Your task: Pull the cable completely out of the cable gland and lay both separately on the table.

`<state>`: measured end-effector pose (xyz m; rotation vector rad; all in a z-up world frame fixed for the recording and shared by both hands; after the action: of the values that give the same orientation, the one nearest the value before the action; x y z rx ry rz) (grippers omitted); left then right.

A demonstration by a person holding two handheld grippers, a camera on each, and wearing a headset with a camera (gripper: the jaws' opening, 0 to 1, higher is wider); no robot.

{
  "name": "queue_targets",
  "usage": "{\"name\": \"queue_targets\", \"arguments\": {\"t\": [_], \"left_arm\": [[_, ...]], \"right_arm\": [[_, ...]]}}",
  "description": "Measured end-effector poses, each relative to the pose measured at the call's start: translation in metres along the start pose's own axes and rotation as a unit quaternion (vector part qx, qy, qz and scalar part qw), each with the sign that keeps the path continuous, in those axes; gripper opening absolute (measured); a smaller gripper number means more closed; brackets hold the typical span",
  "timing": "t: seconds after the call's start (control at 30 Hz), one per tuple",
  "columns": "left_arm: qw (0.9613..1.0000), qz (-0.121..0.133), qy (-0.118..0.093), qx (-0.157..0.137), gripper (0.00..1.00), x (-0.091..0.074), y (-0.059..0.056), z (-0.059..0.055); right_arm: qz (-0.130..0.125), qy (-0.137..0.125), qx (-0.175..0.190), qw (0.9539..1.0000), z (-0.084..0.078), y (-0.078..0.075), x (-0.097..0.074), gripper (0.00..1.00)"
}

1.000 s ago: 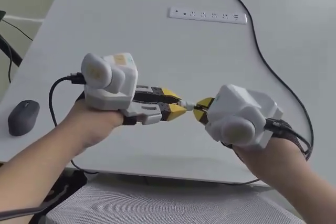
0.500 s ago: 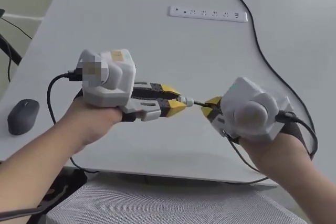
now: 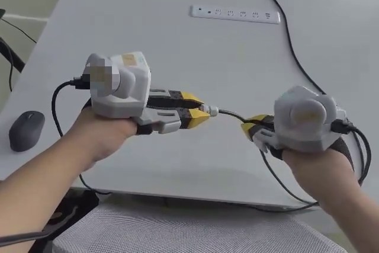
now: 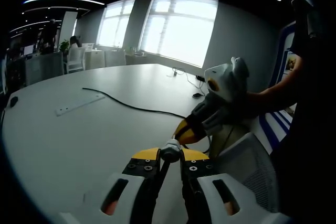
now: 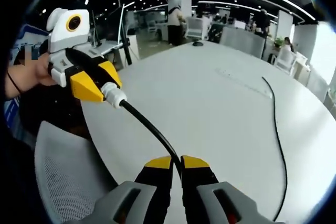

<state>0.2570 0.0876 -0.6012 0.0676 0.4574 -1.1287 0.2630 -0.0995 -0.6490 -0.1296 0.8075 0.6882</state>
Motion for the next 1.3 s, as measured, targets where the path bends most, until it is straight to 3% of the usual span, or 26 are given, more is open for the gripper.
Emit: {"name": "queue_targets", "arguments": {"t": [0.17, 0.37, 0.47, 0.53, 0.63, 0.83, 0.93, 1.0, 1.17, 1.3], "left_arm": [[1.0, 0.002, 0.0, -0.001, 0.15, -0.002, 0.0, -0.001], [1.0, 0.003, 0.0, 0.0, 0.15, -0.004, -0.002, -0.002], [1.0, 0.003, 0.0, 0.001, 0.15, -0.004, -0.002, -0.002], [1.0, 0.002, 0.0, 0.001, 0.15, -0.004, -0.002, -0.002], [1.0, 0.002, 0.0, 0.001, 0.15, -0.003, -0.002, -0.002], [1.0, 0.001, -0.001, 0.0, 0.15, -0.003, -0.001, -0.002], [1.0, 0.002, 0.0, 0.0, 0.15, -0.003, -0.001, -0.003], [1.0, 0.001, -0.001, 0.0, 0.15, -0.003, -0.001, -0.002], [1.0, 0.001, -0.002, 0.0, 0.15, -0.002, -0.002, -0.003], [1.0, 0.001, -0.002, 0.0, 0.15, -0.002, -0.001, -0.002]], "right_arm": [[-0.004, 0.008, 0.055, 0.9985, -0.011, -0.011, 0.003, 0.0], [-0.006, 0.015, 0.122, 0.9923, -0.024, -0.02, 0.005, 0.01], [-0.005, 0.021, 0.168, 0.9855, -0.031, -0.023, 0.007, 0.01], [-0.003, 0.019, 0.205, 0.9786, -0.035, -0.025, 0.009, 0.01], [-0.007, 0.019, 0.223, 0.9745, -0.039, -0.03, 0.009, 0.01], [-0.007, 0.013, 0.29, 0.957, -0.046, -0.032, 0.008, 0.01], [-0.008, 0.012, 0.296, 0.9552, -0.047, -0.031, 0.007, 0.01], [-0.002, 0.011, 0.319, 0.9477, -0.048, -0.029, 0.008, 0.01], [0.001, 0.008, 0.329, 0.9445, -0.049, -0.026, 0.008, 0.02], [0.001, 0.003, 0.32, 0.9474, -0.048, -0.025, 0.007, 0.02]]}}
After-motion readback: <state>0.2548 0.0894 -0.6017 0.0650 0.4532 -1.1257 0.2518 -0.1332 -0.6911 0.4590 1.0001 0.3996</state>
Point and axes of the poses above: the centre of the closed fingertips' face, and the gripper's own axes: x roughly forward along the fingers, y roughly to its left, z roughly out of its top, the point moved 8 cm from there along -x, roughly backward along the fingers, and after that the axes turned 5 degrees about x, right-handed, at the moved point
